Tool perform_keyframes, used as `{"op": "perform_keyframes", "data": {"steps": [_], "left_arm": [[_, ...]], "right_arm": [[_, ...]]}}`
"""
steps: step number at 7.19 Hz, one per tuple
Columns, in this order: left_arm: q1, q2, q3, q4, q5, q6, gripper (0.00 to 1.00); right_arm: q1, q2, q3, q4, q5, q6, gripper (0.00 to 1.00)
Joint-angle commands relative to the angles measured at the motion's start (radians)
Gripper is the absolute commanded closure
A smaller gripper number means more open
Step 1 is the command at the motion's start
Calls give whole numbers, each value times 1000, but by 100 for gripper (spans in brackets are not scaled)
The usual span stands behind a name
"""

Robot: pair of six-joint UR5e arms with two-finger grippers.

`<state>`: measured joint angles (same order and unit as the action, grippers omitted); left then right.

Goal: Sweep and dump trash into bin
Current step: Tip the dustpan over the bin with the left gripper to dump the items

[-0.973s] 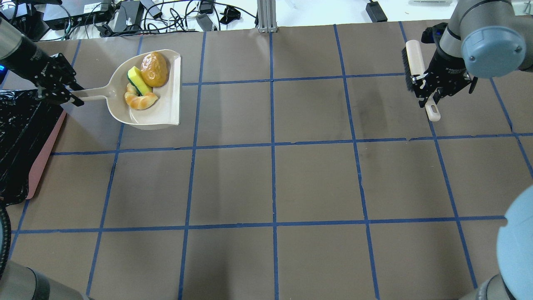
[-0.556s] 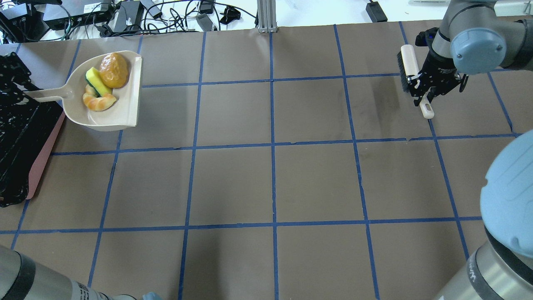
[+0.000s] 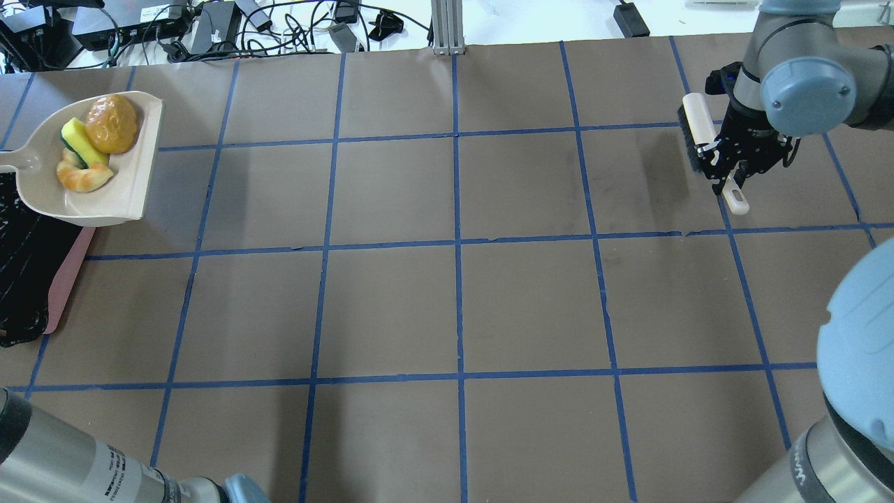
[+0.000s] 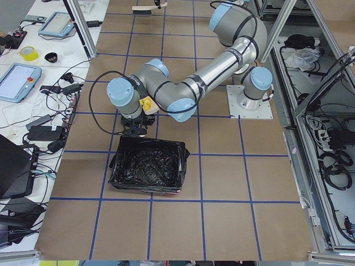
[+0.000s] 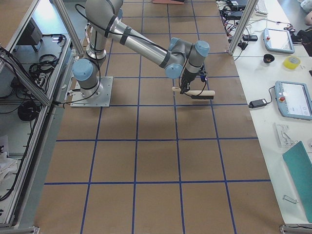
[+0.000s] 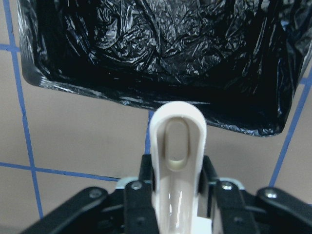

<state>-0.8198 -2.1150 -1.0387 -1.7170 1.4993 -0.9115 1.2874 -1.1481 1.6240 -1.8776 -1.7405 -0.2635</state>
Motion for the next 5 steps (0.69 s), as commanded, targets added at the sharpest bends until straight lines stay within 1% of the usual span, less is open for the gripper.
{"op": "perform_keyframes", "data": {"steps": [1,3,5], "left_arm": [[57,-86,138,-41,34,58,100],[109,-157,247,-44,44,111,100],[128,-203,302,-43,67,157,100]], "right_arm": [[-37,-10,62,-26,-1,-55,100],[-39,-8,63,-25,13,-45,100],[-39,-8,74,-29,13,-69,100]]}}
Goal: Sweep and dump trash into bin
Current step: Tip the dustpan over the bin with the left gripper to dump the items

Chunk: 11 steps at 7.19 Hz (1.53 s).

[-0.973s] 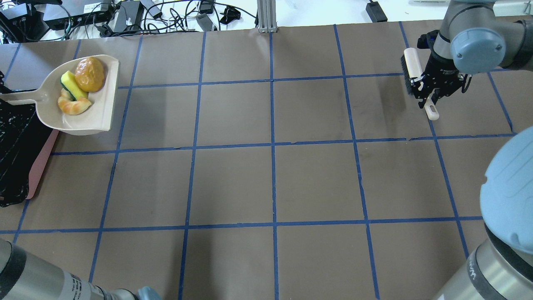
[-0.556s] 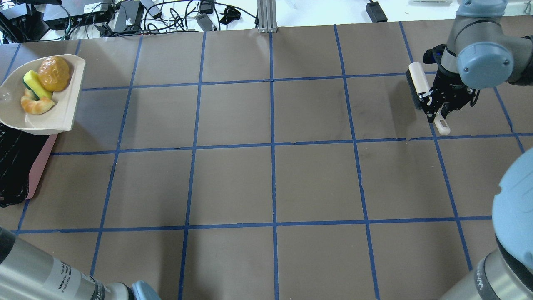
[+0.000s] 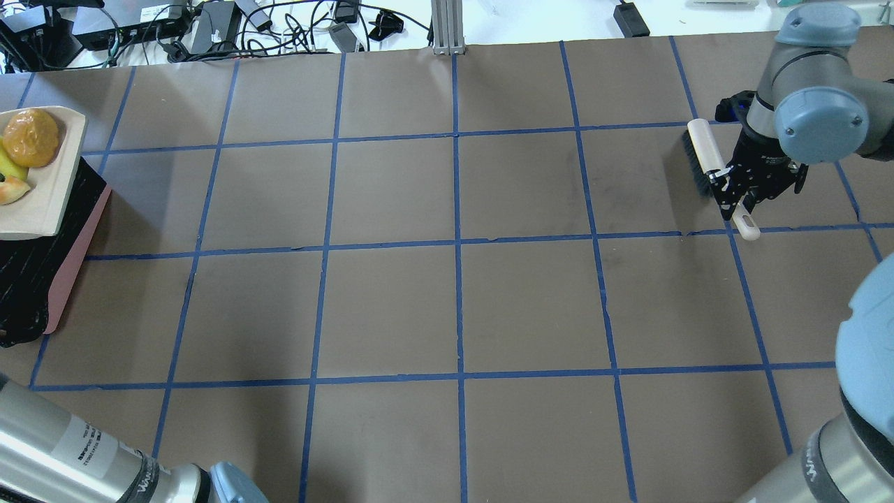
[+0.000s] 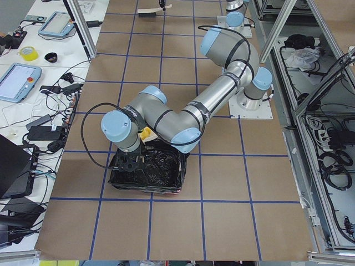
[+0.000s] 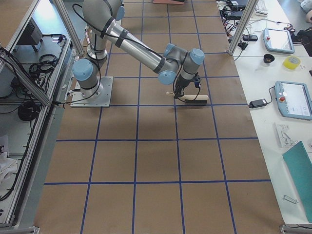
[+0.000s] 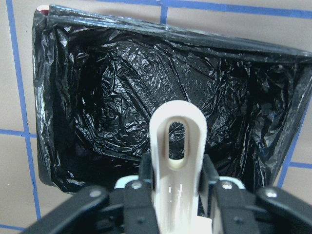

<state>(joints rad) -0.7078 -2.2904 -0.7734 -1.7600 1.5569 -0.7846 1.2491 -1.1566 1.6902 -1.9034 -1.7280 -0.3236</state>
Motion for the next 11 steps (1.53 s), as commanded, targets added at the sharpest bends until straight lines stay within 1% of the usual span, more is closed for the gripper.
{"op": "perform_keyframes", "data": {"steps": [1,2,4,6,8,10,11], "left_arm": [[34,-44,74,2,11,68,100],[53,-61,118,1,31,97,100],[82,-75,147,13,35,155,100],[90,-112,193,45,67,204,100],[102,-133,200,182,75,257,100],[99,-117,195,221,68,248,100],[87,-115,191,275,71,245,100]], "right_arm": [[-2,0,11,-12,-1,-11,100],[-1,0,11,-13,-1,-14,100],[0,-2,22,-14,4,-20,100],[0,-6,28,-16,5,-41,100],[0,-8,28,-51,5,-55,100],[-2,-8,28,-75,5,-46,100],[-1,-5,28,-113,4,-45,100]]}}
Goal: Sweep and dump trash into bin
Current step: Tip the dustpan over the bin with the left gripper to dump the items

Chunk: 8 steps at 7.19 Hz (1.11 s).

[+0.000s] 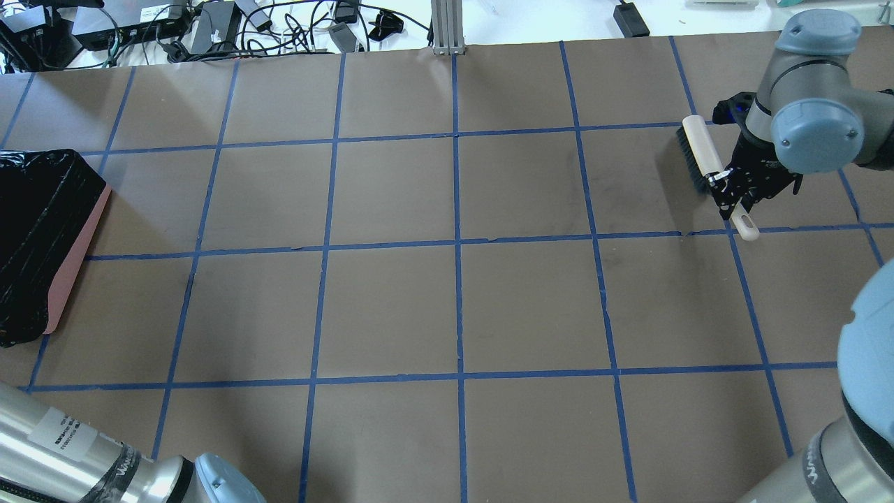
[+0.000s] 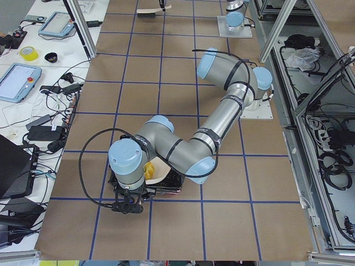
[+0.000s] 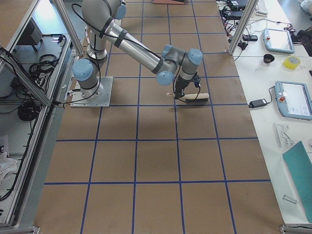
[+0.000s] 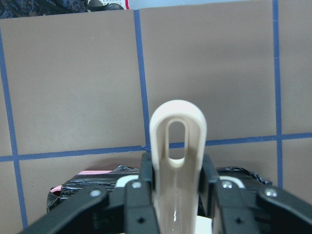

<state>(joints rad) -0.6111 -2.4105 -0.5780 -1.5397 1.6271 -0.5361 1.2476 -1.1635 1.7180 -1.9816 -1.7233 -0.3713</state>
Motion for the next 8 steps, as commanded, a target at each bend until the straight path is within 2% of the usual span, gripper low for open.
{"op": "perform_keyframes", "data": {"steps": [1,2,3,4,5,8], "left_arm": [[-39,10,-9,105,6,-5,100],[-73,22,-32,139,49,-7,100],[-97,51,-107,212,107,1,100],[-98,92,-197,307,121,33,100],[-98,111,-242,379,161,60,100],[-99,148,-266,447,255,62,100]], "right_arm": [[1,4,0,-34,1,5,100],[1,2,0,-31,-1,6,100],[1,2,2,-25,-1,5,100],[1,1,2,-25,1,6,100],[1,1,3,-22,13,9,100],[1,1,12,3,27,15,100]]}}
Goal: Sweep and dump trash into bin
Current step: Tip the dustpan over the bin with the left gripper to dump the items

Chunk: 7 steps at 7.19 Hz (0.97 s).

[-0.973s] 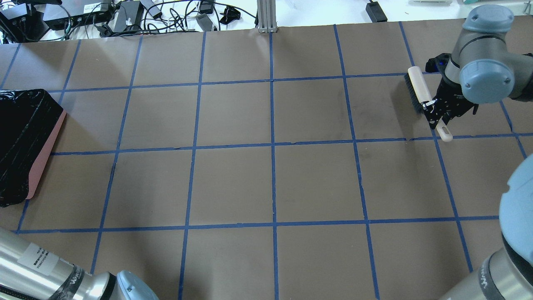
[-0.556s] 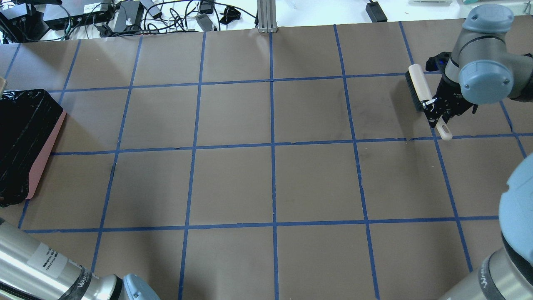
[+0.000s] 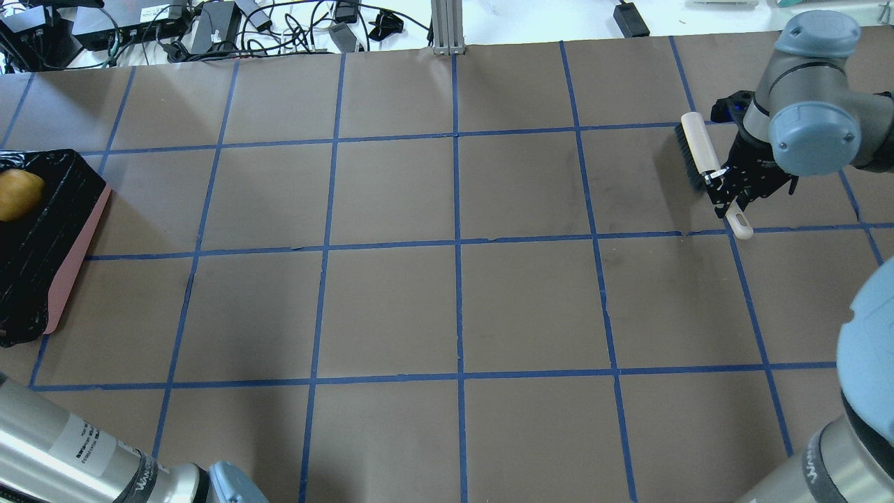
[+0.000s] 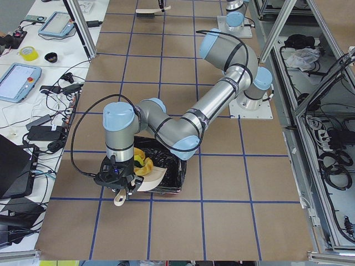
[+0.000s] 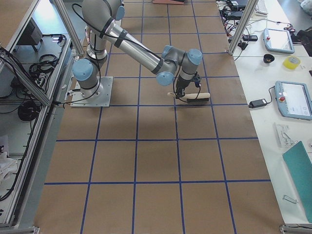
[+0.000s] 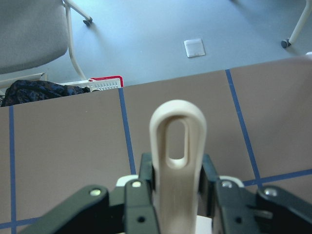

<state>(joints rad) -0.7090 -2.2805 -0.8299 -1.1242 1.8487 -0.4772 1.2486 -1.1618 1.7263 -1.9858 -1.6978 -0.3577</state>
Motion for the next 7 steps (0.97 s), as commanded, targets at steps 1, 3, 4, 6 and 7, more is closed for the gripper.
{"op": "perform_keyframes", "data": {"steps": [1,3,4,6,7], "left_arm": [[-4,35,-35,59,68,3,100],[-39,65,-113,174,142,3,100],[-43,76,-115,178,144,15,100],[-43,53,-63,76,98,6,100],[-41,53,-40,32,60,5,100]], "right_arm": [[0,-1,4,-10,3,2,100],[-2,-1,4,1,3,63,100],[0,-1,4,4,3,84,100],[0,-1,4,-4,0,83,99],[0,1,4,-5,0,79,99]]}}
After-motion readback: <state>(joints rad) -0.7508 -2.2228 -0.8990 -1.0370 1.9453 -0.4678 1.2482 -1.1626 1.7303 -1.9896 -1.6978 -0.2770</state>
